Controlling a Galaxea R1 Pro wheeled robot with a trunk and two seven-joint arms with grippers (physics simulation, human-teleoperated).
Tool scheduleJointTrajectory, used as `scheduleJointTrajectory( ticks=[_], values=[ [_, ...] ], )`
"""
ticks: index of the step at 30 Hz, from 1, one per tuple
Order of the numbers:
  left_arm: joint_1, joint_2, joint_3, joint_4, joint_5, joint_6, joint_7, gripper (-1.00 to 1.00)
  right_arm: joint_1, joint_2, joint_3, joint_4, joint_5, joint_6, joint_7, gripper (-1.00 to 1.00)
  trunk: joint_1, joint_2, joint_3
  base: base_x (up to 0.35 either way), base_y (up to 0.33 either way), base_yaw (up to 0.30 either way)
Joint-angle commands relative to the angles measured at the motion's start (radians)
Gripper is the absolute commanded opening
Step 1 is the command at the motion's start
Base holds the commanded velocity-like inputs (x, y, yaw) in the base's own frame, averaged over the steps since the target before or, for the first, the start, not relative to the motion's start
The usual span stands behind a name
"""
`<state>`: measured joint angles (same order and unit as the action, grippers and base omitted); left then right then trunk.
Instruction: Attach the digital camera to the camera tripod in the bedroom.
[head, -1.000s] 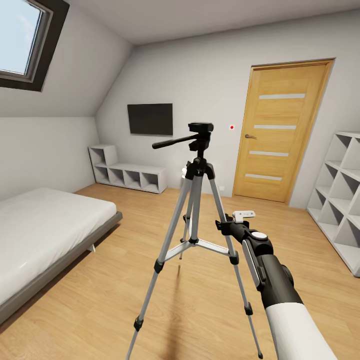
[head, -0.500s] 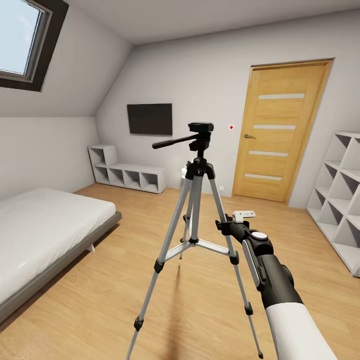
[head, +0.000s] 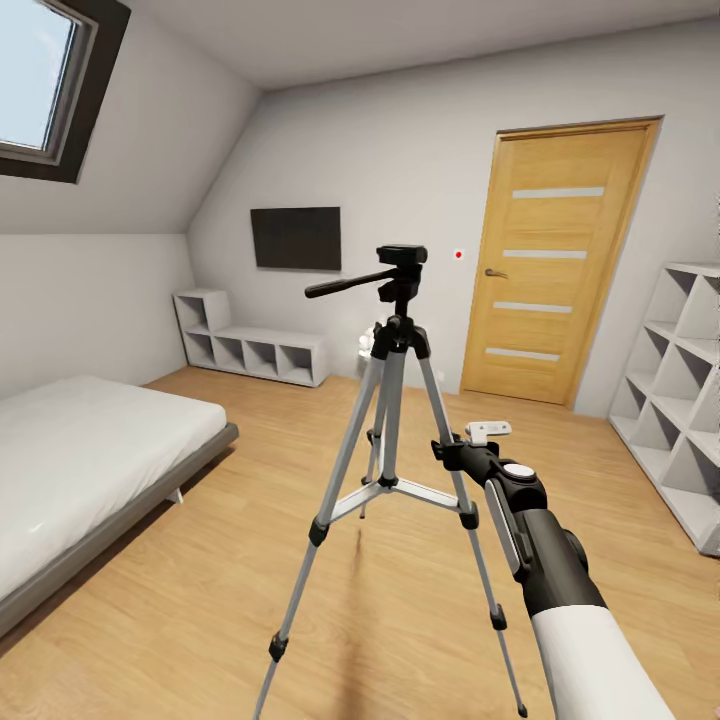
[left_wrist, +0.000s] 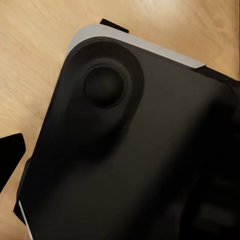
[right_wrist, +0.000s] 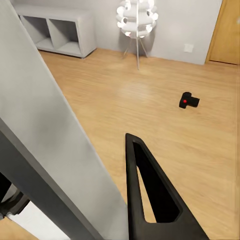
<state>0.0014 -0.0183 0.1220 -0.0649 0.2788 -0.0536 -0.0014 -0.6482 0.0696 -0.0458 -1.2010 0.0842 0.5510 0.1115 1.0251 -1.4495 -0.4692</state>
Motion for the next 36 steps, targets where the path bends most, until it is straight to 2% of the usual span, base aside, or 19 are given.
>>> scheduleJointTrajectory(
  ticks=[1, 17, 26, 36],
  values=[
    [0.000, 0.000, 0.007, -0.001, 0.000, -0.002, 0.000, 1.00, -0.001, 0.001, -0.003, -0.002, 0.006, 0.004, 0.010, -1.00, 0.000, -0.001, -0.001, 0.000, -0.261, 0.000],
    [0.000, 0.000, 0.008, -0.001, 0.001, -0.002, 0.000, 1.00, -0.001, 0.001, -0.009, -0.002, 0.008, 0.004, 0.005, -1.00, 0.000, -0.001, -0.001, 0.000, -0.256, 0.000],
    [0.000, 0.000, 0.008, -0.001, 0.001, -0.002, 0.000, 1.00, -0.001, -0.007, -0.012, -0.002, 0.008, 0.004, 0.005, -1.00, 0.000, -0.001, -0.001, 0.012, -0.039, 0.000],
    [0.000, 0.000, 0.007, -0.001, 0.000, -0.002, -0.003, 1.00, -0.001, -0.008, -0.018, -0.001, 0.008, 0.004, 0.005, -1.00, 0.000, -0.001, -0.001, 0.266, -0.001, 0.000]
  ],
)
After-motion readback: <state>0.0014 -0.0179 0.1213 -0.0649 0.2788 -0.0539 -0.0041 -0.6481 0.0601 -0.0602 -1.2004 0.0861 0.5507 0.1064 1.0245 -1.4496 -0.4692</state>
